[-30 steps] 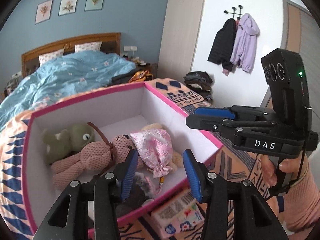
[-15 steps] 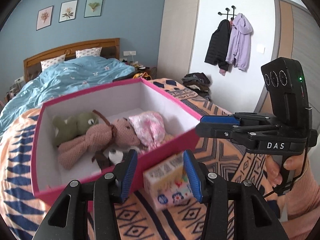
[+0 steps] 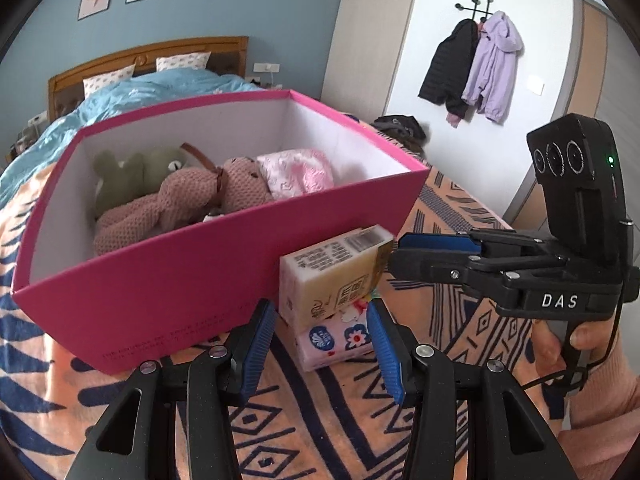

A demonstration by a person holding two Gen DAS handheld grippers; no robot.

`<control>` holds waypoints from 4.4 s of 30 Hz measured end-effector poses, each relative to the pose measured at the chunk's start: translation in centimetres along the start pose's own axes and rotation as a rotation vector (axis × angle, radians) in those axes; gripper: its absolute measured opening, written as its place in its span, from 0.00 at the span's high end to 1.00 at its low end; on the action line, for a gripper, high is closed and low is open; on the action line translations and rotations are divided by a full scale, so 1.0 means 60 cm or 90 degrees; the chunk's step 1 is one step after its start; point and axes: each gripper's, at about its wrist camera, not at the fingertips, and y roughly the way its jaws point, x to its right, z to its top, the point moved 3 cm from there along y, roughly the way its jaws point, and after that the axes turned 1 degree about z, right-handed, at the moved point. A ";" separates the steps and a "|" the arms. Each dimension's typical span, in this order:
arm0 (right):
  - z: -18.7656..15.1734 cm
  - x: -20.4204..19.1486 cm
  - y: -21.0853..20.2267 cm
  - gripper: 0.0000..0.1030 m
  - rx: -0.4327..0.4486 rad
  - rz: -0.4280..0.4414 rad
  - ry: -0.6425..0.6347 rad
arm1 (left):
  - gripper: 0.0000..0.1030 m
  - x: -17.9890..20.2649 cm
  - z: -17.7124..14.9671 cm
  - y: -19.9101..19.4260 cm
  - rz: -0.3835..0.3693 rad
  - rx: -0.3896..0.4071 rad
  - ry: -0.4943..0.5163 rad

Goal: Organize objects

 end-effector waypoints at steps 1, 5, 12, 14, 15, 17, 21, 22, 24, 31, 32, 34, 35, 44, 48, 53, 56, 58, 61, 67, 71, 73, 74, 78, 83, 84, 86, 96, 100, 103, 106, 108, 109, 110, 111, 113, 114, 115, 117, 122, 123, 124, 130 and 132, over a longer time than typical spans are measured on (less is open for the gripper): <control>-0.002 0.001 0.003 0.65 -0.002 0.000 0.002 | 0.53 -0.001 -0.001 0.002 0.001 -0.002 -0.002; -0.005 0.002 0.012 0.65 -0.006 0.002 0.005 | 0.53 -0.003 -0.002 0.012 0.001 -0.010 -0.007; -0.006 0.006 0.024 0.65 -0.004 0.008 0.011 | 0.55 0.004 -0.006 0.030 -0.011 -0.025 -0.003; -0.006 0.005 0.026 0.65 -0.005 0.011 0.009 | 0.55 0.009 -0.008 0.033 -0.019 -0.029 -0.001; -0.007 0.003 0.027 0.65 -0.008 0.015 0.007 | 0.55 0.012 -0.009 0.032 -0.019 -0.030 0.003; -0.009 -0.001 0.026 0.65 -0.011 0.016 0.002 | 0.56 0.017 -0.010 0.029 -0.021 -0.032 0.008; -0.013 -0.006 0.009 0.65 -0.016 0.021 0.000 | 0.56 0.028 -0.015 0.008 -0.054 -0.033 0.013; -0.016 -0.007 0.002 0.65 -0.019 0.027 0.003 | 0.56 0.033 -0.019 0.003 -0.060 -0.034 0.020; -0.023 -0.012 -0.014 0.65 -0.029 0.035 0.001 | 0.56 0.045 -0.029 -0.008 -0.072 -0.039 0.035; -0.068 -0.033 -0.046 0.65 -0.071 0.059 -0.013 | 0.56 0.090 -0.079 -0.026 -0.135 -0.077 0.069; -0.074 -0.036 -0.045 0.65 -0.076 0.059 -0.015 | 0.56 0.095 -0.085 -0.027 -0.135 -0.079 0.077; -0.090 -0.040 -0.038 0.65 -0.093 0.055 -0.020 | 0.56 0.098 -0.095 -0.023 -0.125 -0.087 0.080; -0.096 -0.037 -0.035 0.65 -0.100 0.052 -0.015 | 0.56 0.097 -0.098 -0.021 -0.125 -0.093 0.074; -0.117 0.002 -0.019 0.65 -0.094 0.040 0.068 | 0.56 0.060 -0.096 -0.010 -0.105 -0.096 0.015; -0.125 0.003 -0.005 0.65 -0.100 0.051 0.086 | 0.56 0.046 -0.096 0.005 -0.100 -0.107 -0.008; -0.128 0.001 0.001 0.65 -0.094 0.058 0.093 | 0.68 0.048 -0.098 0.005 -0.107 -0.106 -0.014; -0.127 -0.001 -0.001 0.65 -0.094 0.059 0.093 | 0.68 0.050 -0.098 0.000 -0.112 -0.104 -0.017; -0.126 -0.006 -0.005 0.65 -0.092 0.057 0.088 | 0.68 0.054 -0.096 -0.004 -0.113 -0.100 -0.017; -0.123 -0.008 -0.013 0.65 -0.087 0.056 0.083 | 0.68 0.060 -0.092 -0.014 -0.113 -0.091 -0.011; -0.111 -0.019 -0.032 0.65 -0.070 0.051 0.063 | 0.68 0.072 -0.081 -0.031 -0.108 -0.071 0.005; -0.101 -0.023 -0.042 0.65 -0.055 0.044 0.049 | 0.68 0.077 -0.072 -0.040 -0.103 -0.056 0.012; -0.098 -0.026 -0.045 0.65 -0.050 0.040 0.042 | 0.68 0.077 -0.069 -0.045 -0.100 -0.049 0.014; -0.097 -0.027 -0.045 0.65 -0.047 0.038 0.039 | 0.68 0.076 -0.066 -0.047 -0.099 -0.046 0.014; -0.089 -0.027 -0.052 0.65 -0.037 0.036 0.032 | 0.68 0.077 -0.059 -0.054 -0.093 -0.035 0.018; -0.078 -0.032 -0.057 0.65 -0.023 0.027 0.020 | 0.68 0.078 -0.049 -0.060 -0.084 -0.023 0.023; -0.076 -0.032 -0.057 0.65 -0.021 0.025 0.018 | 0.68 0.078 -0.049 -0.061 -0.083 -0.021 0.023; -0.072 -0.033 -0.060 0.65 -0.016 0.025 0.016 | 0.68 0.078 -0.045 -0.063 -0.081 -0.017 0.024; -0.055 -0.034 -0.065 0.65 0.002 0.020 0.004 | 0.68 0.076 -0.032 -0.069 -0.076 -0.001 0.024; -0.051 -0.037 -0.067 0.65 0.006 0.019 -0.002 | 0.68 0.074 -0.026 -0.071 -0.073 0.005 0.024; -0.046 -0.038 -0.067 0.65 0.009 0.019 -0.005 | 0.68 0.074 -0.022 -0.072 -0.071 0.009 0.024; -0.042 -0.038 -0.069 0.65 0.013 0.019 -0.007 | 0.68 0.073 -0.017 -0.072 -0.069 0.013 0.026; -0.040 -0.038 -0.070 0.65 0.016 0.018 -0.009 | 0.68 0.073 -0.016 -0.073 -0.068 0.015 0.028; -0.038 -0.038 -0.072 0.65 0.017 0.019 -0.009 | 0.68 0.073 -0.014 -0.074 -0.067 0.016 0.028; -0.036 -0.038 -0.072 0.65 0.019 0.018 -0.010 | 0.68 0.073 -0.013 -0.074 -0.066 0.017 0.029; -0.034 -0.038 -0.072 0.65 0.020 0.018 -0.010 | 0.68 0.073 -0.011 -0.074 -0.066 0.018 0.029; -0.031 -0.039 -0.072 0.65 0.023 0.017 -0.012 | 0.68 0.074 -0.010 -0.075 -0.065 0.021 0.029; -0.030 -0.039 -0.073 0.65 0.025 0.017 -0.013 | 0.68 0.073 -0.009 -0.075 -0.064 0.022 0.029; -0.028 -0.039 -0.074 0.65 0.026 0.017 -0.014 | 0.68 0.073 -0.008 -0.075 -0.063 0.022 0.029; -0.024 -0.040 -0.075 0.65 0.029 0.015 -0.017 | 0.68 0.071 -0.006 -0.074 -0.062 0.023 0.028; -0.018 -0.042 -0.076 0.65 0.033 0.014 -0.023 | 0.68 0.070 -0.003 -0.075 -0.061 0.027 0.026; -0.017 -0.042 -0.076 0.65 0.034 0.013 -0.024 | 0.68 0.070 -0.002 -0.075 -0.060 0.027 0.026; -0.016 -0.043 -0.076 0.65 0.034 0.013 -0.025 | 0.68 0.069 -0.001 -0.076 -0.059 0.028 0.026; -0.009 -0.046 -0.076 0.65 0.040 0.015 -0.031 | 0.68 0.064 0.007 -0.080 -0.055 0.037 0.023; -0.006 -0.047 -0.077 0.65 0.043 0.017 -0.033 | 0.68 0.063 0.010 -0.081 -0.054 0.039 0.024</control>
